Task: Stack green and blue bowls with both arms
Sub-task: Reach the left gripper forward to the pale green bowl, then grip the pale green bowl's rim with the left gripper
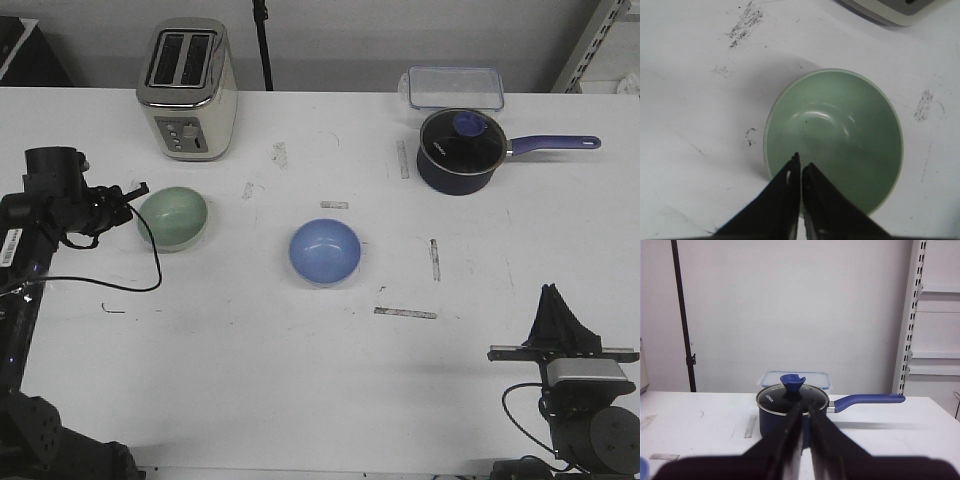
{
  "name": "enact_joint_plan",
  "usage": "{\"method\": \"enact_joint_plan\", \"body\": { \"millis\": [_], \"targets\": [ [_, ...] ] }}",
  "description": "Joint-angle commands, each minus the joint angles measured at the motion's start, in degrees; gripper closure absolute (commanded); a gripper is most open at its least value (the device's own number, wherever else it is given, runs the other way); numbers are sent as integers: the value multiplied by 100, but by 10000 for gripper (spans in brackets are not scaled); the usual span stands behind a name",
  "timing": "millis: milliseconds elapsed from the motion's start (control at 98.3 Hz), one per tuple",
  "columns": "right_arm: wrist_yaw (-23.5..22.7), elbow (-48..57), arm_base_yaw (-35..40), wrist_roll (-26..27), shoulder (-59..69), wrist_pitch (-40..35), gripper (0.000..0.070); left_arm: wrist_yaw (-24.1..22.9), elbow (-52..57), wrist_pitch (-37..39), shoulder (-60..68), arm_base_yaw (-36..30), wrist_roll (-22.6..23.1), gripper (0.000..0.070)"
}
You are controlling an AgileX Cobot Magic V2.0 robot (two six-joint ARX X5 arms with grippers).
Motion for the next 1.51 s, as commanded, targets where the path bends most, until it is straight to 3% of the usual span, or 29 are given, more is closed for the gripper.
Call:
{"method": "enact_joint_plan", "body": {
  "millis": [0, 142, 315, 437, 803, 1098, 1220, 1261, 1495],
  "targets": [
    [0, 17, 7, 74, -4, 79, 684, 262, 138, -46, 234, 103, -341, 667],
    [0, 17, 7, 74, -4, 79, 684, 382, 138, -74, 531, 282, -562, 450],
    [0, 17, 7, 72, -4, 79, 684, 389, 138, -61, 780, 367, -568, 439],
    [0, 17, 7, 72, -4, 79, 684, 437, 138, -44, 920, 367, -568, 328],
    [0, 17, 7, 74, -4, 79, 684, 444, 138, 74, 1338, 256, -525, 333],
    [0, 17, 7, 72, -4, 79, 684, 444, 136, 63, 1718, 63, -525, 355],
    [0, 17, 7, 72, -4, 79, 684, 437, 136, 76, 1722, 44, -525, 603],
    [0, 17, 7, 74, -4, 79, 684, 420, 138, 79, 1722, 44, -525, 652],
    [0, 17, 7, 74, -4, 79, 684, 299, 138, 55, 1722, 44, -525, 700]
  ]
}}
